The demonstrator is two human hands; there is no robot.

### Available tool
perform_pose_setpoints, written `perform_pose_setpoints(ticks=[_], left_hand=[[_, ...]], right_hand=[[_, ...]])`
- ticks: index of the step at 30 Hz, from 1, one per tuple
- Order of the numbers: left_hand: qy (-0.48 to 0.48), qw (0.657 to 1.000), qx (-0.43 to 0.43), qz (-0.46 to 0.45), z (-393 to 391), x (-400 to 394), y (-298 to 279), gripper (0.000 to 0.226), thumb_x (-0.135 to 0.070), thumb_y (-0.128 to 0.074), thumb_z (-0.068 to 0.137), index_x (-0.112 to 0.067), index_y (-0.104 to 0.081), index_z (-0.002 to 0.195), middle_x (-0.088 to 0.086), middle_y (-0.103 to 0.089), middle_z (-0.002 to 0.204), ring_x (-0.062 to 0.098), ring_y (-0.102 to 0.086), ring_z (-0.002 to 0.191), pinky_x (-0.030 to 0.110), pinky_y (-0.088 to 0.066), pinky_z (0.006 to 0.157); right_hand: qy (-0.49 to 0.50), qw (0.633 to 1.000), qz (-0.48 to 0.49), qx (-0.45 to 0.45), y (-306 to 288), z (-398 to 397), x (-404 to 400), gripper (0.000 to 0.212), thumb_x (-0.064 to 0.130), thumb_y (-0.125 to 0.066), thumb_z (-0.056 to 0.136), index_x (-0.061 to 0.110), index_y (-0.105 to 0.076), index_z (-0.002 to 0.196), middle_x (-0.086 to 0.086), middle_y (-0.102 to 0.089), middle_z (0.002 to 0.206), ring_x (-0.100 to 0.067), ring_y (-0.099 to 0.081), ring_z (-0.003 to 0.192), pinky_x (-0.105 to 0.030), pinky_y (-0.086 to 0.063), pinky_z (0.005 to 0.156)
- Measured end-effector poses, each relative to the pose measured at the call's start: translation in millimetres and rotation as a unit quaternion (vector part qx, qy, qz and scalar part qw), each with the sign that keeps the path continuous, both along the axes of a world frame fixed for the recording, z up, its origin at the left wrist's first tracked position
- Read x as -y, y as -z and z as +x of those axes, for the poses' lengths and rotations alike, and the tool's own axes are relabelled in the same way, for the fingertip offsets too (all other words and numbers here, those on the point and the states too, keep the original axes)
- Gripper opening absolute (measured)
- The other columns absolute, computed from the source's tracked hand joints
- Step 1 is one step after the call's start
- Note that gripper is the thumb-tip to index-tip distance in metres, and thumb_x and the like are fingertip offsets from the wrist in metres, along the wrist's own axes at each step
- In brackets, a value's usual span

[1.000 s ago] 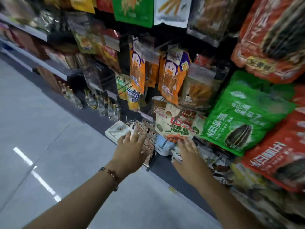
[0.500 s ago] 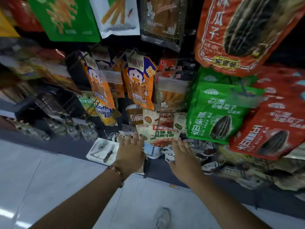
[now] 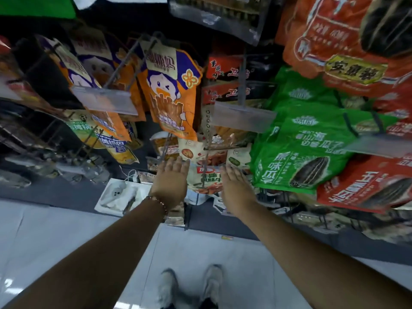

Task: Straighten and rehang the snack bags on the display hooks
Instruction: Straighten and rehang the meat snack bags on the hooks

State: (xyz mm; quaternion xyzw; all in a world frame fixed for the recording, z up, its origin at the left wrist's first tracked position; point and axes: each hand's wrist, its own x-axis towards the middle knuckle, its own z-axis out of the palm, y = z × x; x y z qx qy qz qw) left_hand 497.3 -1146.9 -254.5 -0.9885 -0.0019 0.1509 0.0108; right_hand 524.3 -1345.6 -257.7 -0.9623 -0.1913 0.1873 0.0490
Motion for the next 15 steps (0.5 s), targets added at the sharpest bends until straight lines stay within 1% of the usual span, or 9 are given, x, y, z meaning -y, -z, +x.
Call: perform_pose_setpoints(ticks=[2,4,6,8,9,10,11,13,15], left_hand=[[0.015,0.999,-0.027,0.009,19,-6,12,0.066,-0.019,-0.033,0.098,-0.015,-0.002,0.156,0.012,-0.005,0.163,0.033,-0.007,0.15,0.05,-0.004,0.12],[0.04,0.998,-0.036,0.028,34,-11,27,0.066,-0.021,-0.039,0.097,-0.013,-0.009,0.156,0.017,-0.025,0.158,0.035,-0.02,0.146,0.052,-0.01,0.12],[0.056,0.997,-0.03,0.041,43,-15,40,0.059,-0.02,-0.044,0.094,-0.014,-0.027,0.15,0.017,-0.049,0.142,0.036,-0.04,0.134,0.053,-0.019,0.117],[0.061,0.997,-0.026,0.034,47,-20,48,0.038,-0.017,-0.045,0.093,-0.015,-0.052,0.131,0.011,-0.065,0.121,0.031,-0.057,0.115,0.049,-0.028,0.112],[0.068,0.997,-0.025,0.036,48,-22,51,0.029,-0.016,-0.045,0.094,-0.016,-0.06,0.119,0.009,-0.068,0.112,0.03,-0.061,0.107,0.047,-0.034,0.109],[0.08,0.996,-0.019,0.043,47,-23,52,0.025,-0.013,-0.045,0.093,-0.015,-0.063,0.11,0.008,-0.069,0.107,0.029,-0.063,0.102,0.045,-0.038,0.105],[0.096,0.994,-0.01,0.053,46,-25,53,0.024,-0.011,-0.045,0.091,-0.014,-0.065,0.106,0.008,-0.07,0.104,0.029,-0.064,0.099,0.045,-0.04,0.103],[0.121,0.99,0.002,0.067,43,-28,54,0.027,-0.008,-0.047,0.087,-0.013,-0.066,0.106,0.008,-0.07,0.104,0.03,-0.064,0.1,0.045,-0.04,0.103],[0.135,0.988,-0.002,0.067,38,-31,52,0.029,-0.009,-0.048,0.086,-0.015,-0.067,0.107,0.007,-0.07,0.106,0.029,-0.064,0.101,0.044,-0.04,0.102]], right_hand=[[0.008,1.0,-0.014,0.01,13,13,-6,0.084,0.009,-0.054,0.093,0.012,0.002,0.155,-0.009,0.004,0.164,-0.025,0.001,0.151,-0.035,-0.002,0.122],[0.022,0.999,-0.031,0.018,24,24,-12,0.083,0.008,-0.056,0.091,0.012,-0.004,0.155,-0.009,-0.008,0.163,-0.025,-0.008,0.15,-0.036,-0.007,0.122],[0.038,0.998,-0.044,0.022,35,36,-18,0.073,0.006,-0.052,0.091,0.01,-0.014,0.154,-0.01,-0.023,0.159,-0.028,-0.022,0.146,-0.038,-0.018,0.119],[0.062,0.996,-0.05,0.05,45,45,-22,0.058,0.005,-0.049,0.091,0.013,-0.034,0.146,-0.012,-0.044,0.146,-0.031,-0.042,0.132,-0.039,-0.038,0.106],[0.073,0.994,-0.053,0.061,47,47,-23,0.049,0.005,-0.048,0.092,0.015,-0.045,0.139,-0.012,-0.053,0.135,-0.032,-0.051,0.123,-0.038,-0.045,0.096],[0.081,0.993,-0.057,0.067,47,47,-25,0.041,0.004,-0.048,0.092,0.016,-0.053,0.131,-0.011,-0.059,0.126,-0.031,-0.057,0.114,-0.036,-0.048,0.088],[0.081,0.992,-0.062,0.076,45,46,-26,0.036,0.002,-0.047,0.092,0.015,-0.06,0.123,-0.011,-0.063,0.118,-0.03,-0.061,0.107,-0.034,-0.05,0.083],[0.071,0.989,-0.076,0.101,41,42,-26,0.031,0.0,-0.048,0.09,0.013,-0.067,0.111,-0.01,-0.068,0.107,-0.027,-0.065,0.098,-0.032,-0.051,0.078],[0.063,0.987,-0.093,0.115,35,33,-23,0.028,0.001,-0.05,0.089,0.014,-0.069,0.103,-0.009,-0.07,0.1,-0.025,-0.066,0.092,-0.03,-0.049,0.076]])
